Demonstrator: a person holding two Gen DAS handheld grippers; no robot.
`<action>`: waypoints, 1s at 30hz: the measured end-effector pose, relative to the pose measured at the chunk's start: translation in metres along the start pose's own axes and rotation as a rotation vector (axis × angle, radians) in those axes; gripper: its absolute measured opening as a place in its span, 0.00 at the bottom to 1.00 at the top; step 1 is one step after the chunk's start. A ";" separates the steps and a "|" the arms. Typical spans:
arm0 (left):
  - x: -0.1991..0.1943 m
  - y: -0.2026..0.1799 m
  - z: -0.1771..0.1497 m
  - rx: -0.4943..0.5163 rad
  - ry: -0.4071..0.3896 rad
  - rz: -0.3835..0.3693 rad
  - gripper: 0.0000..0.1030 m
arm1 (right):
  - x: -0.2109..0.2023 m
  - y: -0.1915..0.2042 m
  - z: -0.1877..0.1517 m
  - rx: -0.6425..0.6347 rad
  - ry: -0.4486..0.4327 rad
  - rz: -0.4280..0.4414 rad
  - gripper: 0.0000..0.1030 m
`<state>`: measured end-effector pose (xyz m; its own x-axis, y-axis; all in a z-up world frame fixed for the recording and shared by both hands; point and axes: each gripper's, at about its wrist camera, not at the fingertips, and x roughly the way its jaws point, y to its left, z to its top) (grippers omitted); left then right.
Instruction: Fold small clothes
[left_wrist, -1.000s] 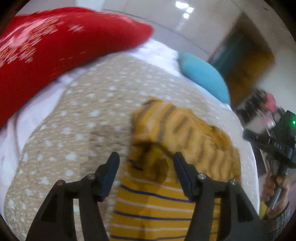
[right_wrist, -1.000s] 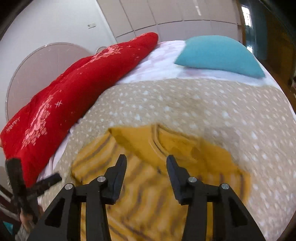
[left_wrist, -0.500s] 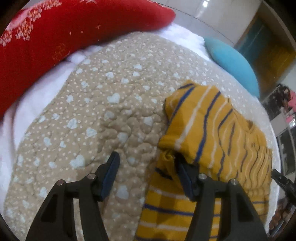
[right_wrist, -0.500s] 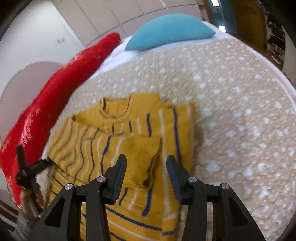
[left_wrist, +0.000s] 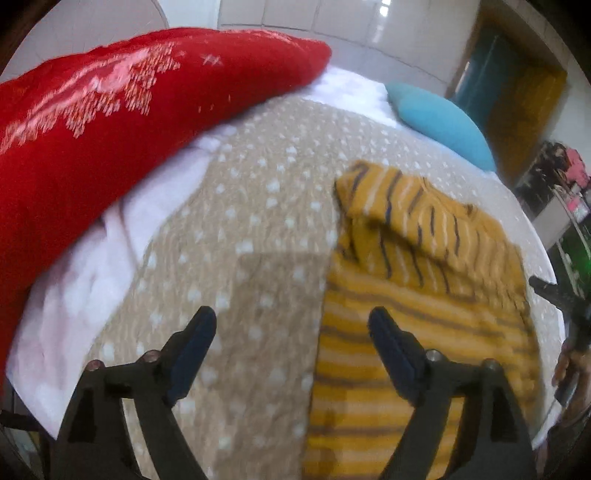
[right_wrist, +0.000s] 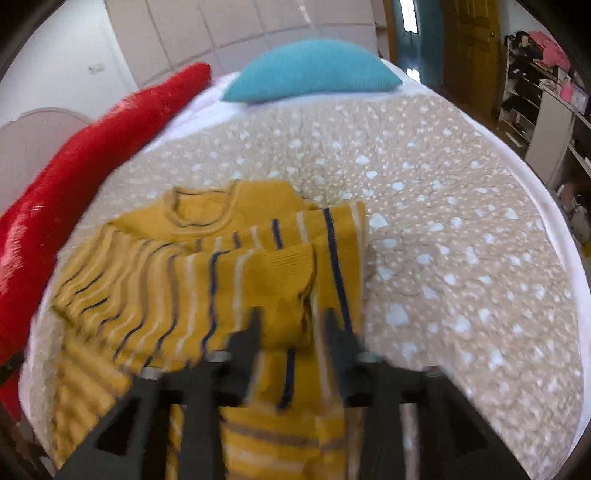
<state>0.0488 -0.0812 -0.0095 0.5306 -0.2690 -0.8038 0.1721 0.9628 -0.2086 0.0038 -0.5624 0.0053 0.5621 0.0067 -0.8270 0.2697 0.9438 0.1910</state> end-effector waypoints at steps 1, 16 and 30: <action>0.001 0.001 -0.009 -0.005 0.021 -0.028 0.81 | -0.007 -0.001 -0.004 0.004 -0.001 0.026 0.65; -0.009 -0.016 -0.126 -0.165 0.116 -0.401 0.44 | -0.054 -0.066 -0.191 0.344 0.136 0.634 0.44; -0.022 -0.023 -0.146 -0.178 0.130 -0.342 0.08 | -0.075 -0.013 -0.269 0.293 0.101 0.661 0.32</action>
<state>-0.0876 -0.0936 -0.0685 0.3565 -0.5794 -0.7329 0.1679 0.8114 -0.5598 -0.2523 -0.4860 -0.0779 0.6093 0.5882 -0.5318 0.1052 0.6048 0.7894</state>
